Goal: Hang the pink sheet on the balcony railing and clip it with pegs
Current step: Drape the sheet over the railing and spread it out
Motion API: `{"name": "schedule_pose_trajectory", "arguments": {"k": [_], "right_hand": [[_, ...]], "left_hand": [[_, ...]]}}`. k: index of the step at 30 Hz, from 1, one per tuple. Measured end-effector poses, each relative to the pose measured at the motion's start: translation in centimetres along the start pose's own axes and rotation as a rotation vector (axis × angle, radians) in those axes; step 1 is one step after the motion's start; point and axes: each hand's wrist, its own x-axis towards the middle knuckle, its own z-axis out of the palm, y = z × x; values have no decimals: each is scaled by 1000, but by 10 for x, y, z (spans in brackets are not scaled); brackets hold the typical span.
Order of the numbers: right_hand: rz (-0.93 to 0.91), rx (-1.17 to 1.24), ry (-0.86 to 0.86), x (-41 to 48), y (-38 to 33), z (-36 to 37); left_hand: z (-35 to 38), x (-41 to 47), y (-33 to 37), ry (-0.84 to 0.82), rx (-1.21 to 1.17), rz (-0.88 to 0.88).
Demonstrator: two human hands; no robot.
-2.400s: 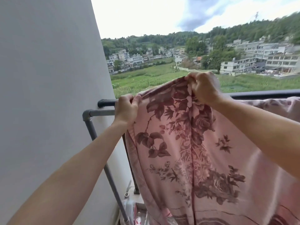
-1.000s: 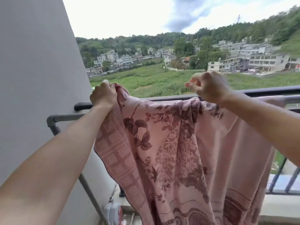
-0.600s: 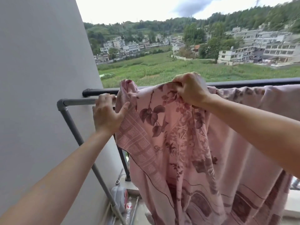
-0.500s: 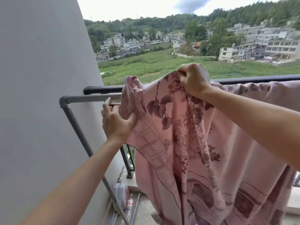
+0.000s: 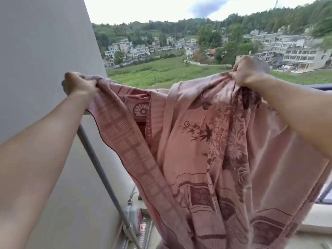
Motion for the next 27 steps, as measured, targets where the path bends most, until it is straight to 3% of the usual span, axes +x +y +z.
{"name": "schedule_pose_trajectory", "arguments": {"k": [3,6,9,11,13,17,18,20,23,27], "right_hand": [[-109,-106,-116,-14,-19,-3],[-408,60,-102,-44,-61,-4],[-689,171,-119,-79,-108,7],[-754,145,-126,-92,-129,24],[-734,168,-90,-95,-138,40],[-681,262,-41,-97,-135,46],[-666,274,-40,-96,-129,44],[-622,292,-27,-91,-120,39],[-551,280,-10,-75,-104,28],[-368,251,97,-31,-82,-1]], "left_hand": [[14,1,-6,-137,16,-31],[26,-20,-17,-242,131,121],[26,-43,-22,-181,214,251],[23,-61,-27,-65,255,309],[19,-82,-42,-8,173,252],[29,-109,-69,-309,-395,-460],[34,-115,-72,-356,-398,-479],[33,-119,-67,-323,-326,-340],[17,-93,-41,-123,-265,-123],[0,-13,-7,118,-236,-93]]}}
